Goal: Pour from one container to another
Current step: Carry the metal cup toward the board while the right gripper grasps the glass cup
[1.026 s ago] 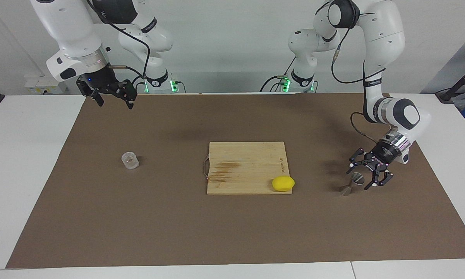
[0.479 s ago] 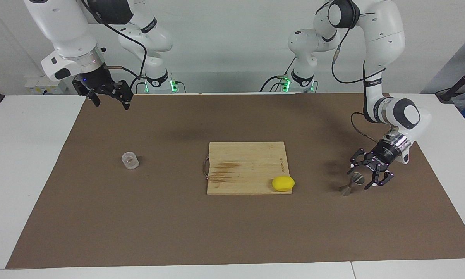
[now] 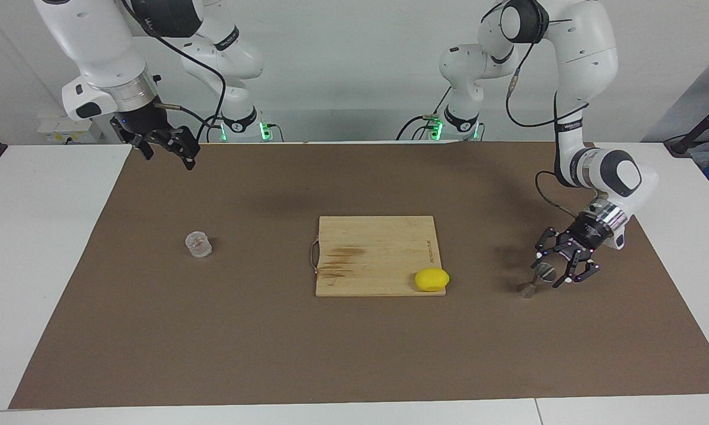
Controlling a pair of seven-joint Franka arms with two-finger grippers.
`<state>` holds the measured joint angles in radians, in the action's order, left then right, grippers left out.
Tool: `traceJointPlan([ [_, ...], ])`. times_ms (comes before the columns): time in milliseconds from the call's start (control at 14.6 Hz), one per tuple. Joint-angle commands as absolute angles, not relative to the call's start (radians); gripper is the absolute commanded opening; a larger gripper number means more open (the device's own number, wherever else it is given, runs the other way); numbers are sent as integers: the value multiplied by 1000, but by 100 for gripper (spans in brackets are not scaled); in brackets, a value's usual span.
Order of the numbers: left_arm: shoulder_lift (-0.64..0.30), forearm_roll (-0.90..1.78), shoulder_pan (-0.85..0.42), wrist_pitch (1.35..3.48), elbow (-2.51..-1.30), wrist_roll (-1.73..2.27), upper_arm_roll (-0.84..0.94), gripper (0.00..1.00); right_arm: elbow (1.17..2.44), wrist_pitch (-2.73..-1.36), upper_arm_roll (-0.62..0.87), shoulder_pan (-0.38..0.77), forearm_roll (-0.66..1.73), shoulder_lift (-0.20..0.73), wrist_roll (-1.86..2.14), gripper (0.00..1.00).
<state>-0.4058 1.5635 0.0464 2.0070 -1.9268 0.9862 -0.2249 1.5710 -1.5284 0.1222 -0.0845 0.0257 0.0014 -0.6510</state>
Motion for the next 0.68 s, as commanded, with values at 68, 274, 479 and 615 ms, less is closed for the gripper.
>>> traceJointPlan([
  [68,-408,1574,51,1993,-1881,988,-209,0,1594,-1551,124,-121,148,-2,-996,100],
  [274,-396,1556,51,2008,-1838,988,-141,0,1601,-1589,124,-152,205,12,-1197,100],
  [479,-391,1557,45,2003,-1807,994,-48,0,1679,-1652,123,-238,330,14,-1308,100],
  [615,-391,1565,35,2005,-1790,994,26,0,1741,-1696,123,-262,339,14,-1315,100],
])
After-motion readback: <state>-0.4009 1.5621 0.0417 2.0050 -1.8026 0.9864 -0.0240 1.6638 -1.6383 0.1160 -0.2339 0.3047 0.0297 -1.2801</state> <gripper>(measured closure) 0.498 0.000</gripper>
